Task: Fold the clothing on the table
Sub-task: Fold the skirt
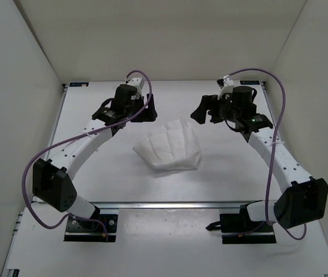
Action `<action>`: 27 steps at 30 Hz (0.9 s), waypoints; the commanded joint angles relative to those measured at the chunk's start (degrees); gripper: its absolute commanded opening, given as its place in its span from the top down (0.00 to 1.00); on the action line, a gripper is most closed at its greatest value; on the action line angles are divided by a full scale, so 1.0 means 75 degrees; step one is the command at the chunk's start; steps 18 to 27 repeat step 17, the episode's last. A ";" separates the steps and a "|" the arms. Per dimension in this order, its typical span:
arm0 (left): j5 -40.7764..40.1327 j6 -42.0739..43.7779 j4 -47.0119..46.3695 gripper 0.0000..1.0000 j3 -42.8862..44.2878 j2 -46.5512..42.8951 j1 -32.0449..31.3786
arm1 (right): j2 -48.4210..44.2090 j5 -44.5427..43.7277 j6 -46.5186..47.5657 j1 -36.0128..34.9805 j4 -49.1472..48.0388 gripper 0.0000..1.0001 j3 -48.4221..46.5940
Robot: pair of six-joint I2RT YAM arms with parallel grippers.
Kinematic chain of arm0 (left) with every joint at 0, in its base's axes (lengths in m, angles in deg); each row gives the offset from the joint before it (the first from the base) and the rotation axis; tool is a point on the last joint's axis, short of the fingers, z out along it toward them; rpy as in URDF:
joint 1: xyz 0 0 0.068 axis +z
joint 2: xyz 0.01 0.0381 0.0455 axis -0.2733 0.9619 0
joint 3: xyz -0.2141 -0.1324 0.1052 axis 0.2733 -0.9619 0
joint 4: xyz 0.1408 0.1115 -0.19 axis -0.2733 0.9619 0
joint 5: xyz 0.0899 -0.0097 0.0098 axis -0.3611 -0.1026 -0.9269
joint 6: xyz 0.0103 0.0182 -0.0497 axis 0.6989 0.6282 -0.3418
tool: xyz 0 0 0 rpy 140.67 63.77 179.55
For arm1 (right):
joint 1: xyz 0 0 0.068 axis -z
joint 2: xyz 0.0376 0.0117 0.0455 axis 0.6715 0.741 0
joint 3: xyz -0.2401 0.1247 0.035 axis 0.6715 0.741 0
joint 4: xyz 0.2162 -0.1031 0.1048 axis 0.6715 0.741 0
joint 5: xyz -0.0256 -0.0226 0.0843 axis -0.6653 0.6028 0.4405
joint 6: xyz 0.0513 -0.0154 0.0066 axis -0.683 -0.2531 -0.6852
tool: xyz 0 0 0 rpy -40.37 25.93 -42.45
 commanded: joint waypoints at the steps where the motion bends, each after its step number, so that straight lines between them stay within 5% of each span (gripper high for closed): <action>1: -0.1970 0.0983 0.2340 0.09 0.0808 -0.0126 -0.0040 | 0.0081 -0.1465 0.0207 0.0541 0.1951 0.04 -0.0247; 7: -0.1973 0.1382 0.2532 0.01 -0.0312 -0.1401 0.0558 | -0.0116 -0.1360 0.0263 0.1902 0.2600 0.00 0.0512; 11: -0.1446 0.1476 0.2272 0.02 -0.1228 -0.2421 0.0992 | -0.0890 -0.2203 0.0324 0.1717 0.2307 0.01 0.1053; 27: -0.1515 0.1629 0.2963 0.01 -0.1288 -0.2106 0.0864 | -0.1045 -0.1829 0.0159 0.1670 0.2107 0.00 0.1393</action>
